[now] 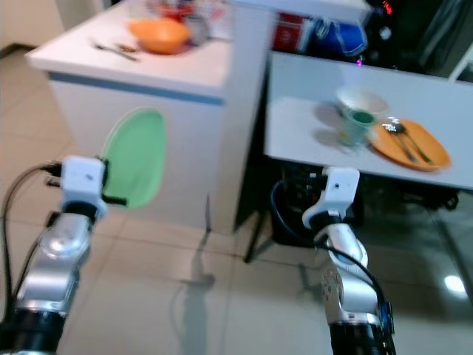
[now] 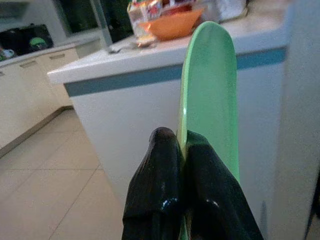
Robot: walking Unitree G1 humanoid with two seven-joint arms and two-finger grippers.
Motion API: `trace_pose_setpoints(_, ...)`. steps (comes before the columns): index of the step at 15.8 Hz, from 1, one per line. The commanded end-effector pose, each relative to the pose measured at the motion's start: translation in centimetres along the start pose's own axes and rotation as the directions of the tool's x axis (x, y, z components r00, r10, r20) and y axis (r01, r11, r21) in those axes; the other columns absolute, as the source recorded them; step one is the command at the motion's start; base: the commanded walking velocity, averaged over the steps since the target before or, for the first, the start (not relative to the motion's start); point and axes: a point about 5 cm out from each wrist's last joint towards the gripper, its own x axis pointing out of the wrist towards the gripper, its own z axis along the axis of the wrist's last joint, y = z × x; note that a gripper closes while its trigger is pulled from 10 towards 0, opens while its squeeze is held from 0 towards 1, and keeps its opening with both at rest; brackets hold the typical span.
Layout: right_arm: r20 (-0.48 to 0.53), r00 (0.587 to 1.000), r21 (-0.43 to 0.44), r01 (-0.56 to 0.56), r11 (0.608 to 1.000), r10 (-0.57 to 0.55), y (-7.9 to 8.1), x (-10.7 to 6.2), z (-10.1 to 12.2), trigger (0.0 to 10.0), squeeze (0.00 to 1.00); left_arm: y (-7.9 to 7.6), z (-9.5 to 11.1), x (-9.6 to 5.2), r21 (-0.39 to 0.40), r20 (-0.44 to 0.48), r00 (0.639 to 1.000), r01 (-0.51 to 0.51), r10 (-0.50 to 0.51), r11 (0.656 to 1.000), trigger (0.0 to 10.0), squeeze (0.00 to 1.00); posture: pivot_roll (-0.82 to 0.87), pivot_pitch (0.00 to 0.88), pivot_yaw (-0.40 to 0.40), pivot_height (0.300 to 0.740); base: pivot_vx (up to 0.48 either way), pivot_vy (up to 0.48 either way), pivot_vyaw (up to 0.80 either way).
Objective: Setting the table
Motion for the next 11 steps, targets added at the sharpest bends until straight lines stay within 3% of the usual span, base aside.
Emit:
trace_pose_setpoints(1, 0.080, 0.997, 0.031, 0.013, 0.999, -0.016, -0.6, -0.2, 1.8, 10.0, 0.00, 0.3, 3.8, 0.7, -0.034, 0.129, 0.992, -0.013, 0.017, 0.999, 10.0, 0.00, 0.00, 0.000, -0.060, 0.740, 0.000, -0.465, 0.00)
trace_pose_setpoints(5, 0.131, 0.991, 0.030, -0.005, 1.000, 0.001, -0.4, -0.3, 3.3, 10.0, 0.00, 1.0, 6.7, 1.5, -0.044, 0.207, 0.978, -0.012, 0.021, 0.999, 10.0, 0.00, -0.01, 0.000, -0.048, 0.740, 0.000, -0.465, 0.00)
trace_pose_setpoints(8, 0.135, 0.991, 0.047, 0.016, 0.999, -0.023, -0.4, -1.0, 3.6, 10.0, 0.00, -1.0, 6.2, 1.1, -0.057, 0.182, 0.983, 0.035, -0.024, 0.998, 10.0, 0.00, -0.03, 0.000, -0.038, 0.740, 0.000, -0.465, 0.00)
trace_pose_setpoints(11, 0.126, 0.992, 0.053, -0.016, 0.998, 0.009, 0.4, -1.9, 3.5, 10.0, 0.00, -1.4, 7.0, 1.3, -0.069, 0.200, 0.979, 0.054, -0.039, 0.996, 10.0, 0.00, -0.03, 0.000, -0.037, 0.740, 0.000, -0.465, 0.00)
